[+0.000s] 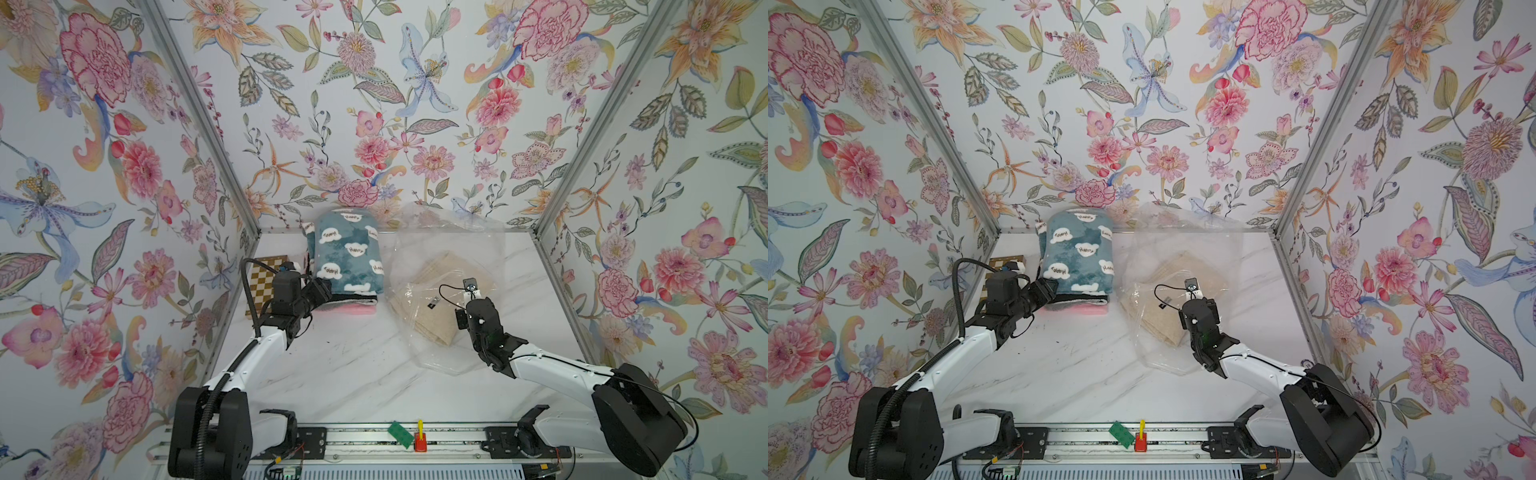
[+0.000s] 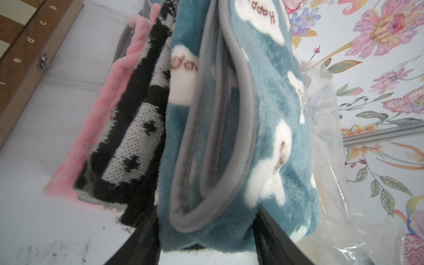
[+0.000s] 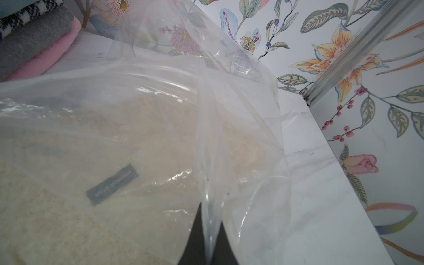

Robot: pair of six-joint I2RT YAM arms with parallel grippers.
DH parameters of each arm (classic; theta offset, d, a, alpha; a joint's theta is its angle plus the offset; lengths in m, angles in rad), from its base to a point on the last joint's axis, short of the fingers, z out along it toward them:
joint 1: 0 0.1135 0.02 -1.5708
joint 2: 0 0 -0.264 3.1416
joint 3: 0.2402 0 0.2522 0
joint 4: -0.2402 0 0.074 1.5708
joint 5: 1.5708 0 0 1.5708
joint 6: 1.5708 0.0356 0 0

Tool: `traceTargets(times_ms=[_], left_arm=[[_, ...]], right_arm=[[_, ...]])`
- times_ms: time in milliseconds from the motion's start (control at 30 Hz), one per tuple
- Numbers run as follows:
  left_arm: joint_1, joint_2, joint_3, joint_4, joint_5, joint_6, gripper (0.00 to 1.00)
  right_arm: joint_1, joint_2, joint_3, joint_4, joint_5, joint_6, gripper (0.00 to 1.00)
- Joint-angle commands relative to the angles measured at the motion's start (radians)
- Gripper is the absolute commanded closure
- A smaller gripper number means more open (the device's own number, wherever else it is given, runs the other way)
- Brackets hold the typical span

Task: Take the blanket out of the vacuum bag
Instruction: Place the blanket at the center of the board.

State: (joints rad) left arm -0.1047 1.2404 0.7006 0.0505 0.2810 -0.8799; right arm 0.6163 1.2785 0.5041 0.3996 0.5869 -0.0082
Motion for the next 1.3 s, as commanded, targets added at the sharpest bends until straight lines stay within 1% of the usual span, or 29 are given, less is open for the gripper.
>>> traceTargets(times_ms=[0, 67, 133, 200, 333, 500, 567, 667, 733, 800, 833, 900, 967, 1033, 1133, 1267], left_arm=[[0.007, -0.006, 0.026, 0.003, -0.012, 0.018, 0.66], [0.007, -0.013, 0.048, -0.020, -0.023, 0.046, 0.78], [0.006, -0.015, 0.083, -0.048, -0.025, 0.081, 0.92], [0.005, -0.015, 0.124, -0.090, -0.033, 0.116, 1.00], [0.005, -0.051, 0.185, -0.188, -0.106, 0.178, 1.00], [0.002, -0.104, 0.205, -0.282, -0.167, 0.232, 1.00], [0.003, -0.129, 0.185, -0.304, -0.186, 0.234, 1.00], [0.002, -0.159, 0.115, -0.300, -0.211, 0.214, 1.00], [0.002, -0.155, 0.060, -0.283, -0.209, 0.195, 0.75], [0.002, -0.152, 0.028, -0.266, -0.207, 0.184, 0.70], [0.002, -0.158, 0.022, -0.265, -0.226, 0.182, 0.65], [0.002, -0.174, 0.040, -0.283, -0.291, 0.193, 0.51], [0.002, -0.188, 0.080, -0.317, -0.359, 0.218, 0.42], [0.002, -0.195, 0.114, -0.319, -0.392, 0.238, 0.40], [0.002, -0.185, 0.150, -0.280, -0.391, 0.256, 0.40], [-0.013, -0.155, 0.136, -0.082, -0.311, 0.263, 0.42]], right_arm=[[0.009, 0.014, 0.027, -0.002, -0.001, -0.009, 1.00], [0.010, 0.015, 0.027, -0.001, -0.001, -0.011, 1.00], [0.011, 0.015, 0.029, -0.001, -0.001, -0.011, 1.00], [0.011, 0.015, 0.027, -0.001, 0.000, -0.011, 1.00], [0.011, 0.014, 0.027, 0.000, 0.001, -0.012, 1.00], [0.012, 0.018, 0.030, 0.000, 0.001, -0.014, 1.00], [0.014, 0.020, 0.032, -0.001, 0.002, -0.017, 1.00], [0.017, 0.026, 0.034, -0.003, 0.003, -0.018, 1.00], [0.020, 0.029, 0.037, -0.004, 0.005, -0.021, 1.00], [0.022, 0.034, 0.040, -0.004, 0.008, -0.023, 1.00], [0.023, 0.034, 0.040, -0.004, 0.009, -0.022, 1.00], [0.024, 0.037, 0.042, -0.004, 0.011, -0.025, 1.00], [0.024, 0.038, 0.042, -0.003, 0.011, -0.027, 1.00], [0.025, 0.040, 0.044, -0.004, 0.011, -0.027, 1.00], [0.024, 0.046, 0.048, -0.004, 0.015, -0.030, 1.00], [0.025, 0.051, 0.051, -0.004, 0.021, -0.034, 1.00]])
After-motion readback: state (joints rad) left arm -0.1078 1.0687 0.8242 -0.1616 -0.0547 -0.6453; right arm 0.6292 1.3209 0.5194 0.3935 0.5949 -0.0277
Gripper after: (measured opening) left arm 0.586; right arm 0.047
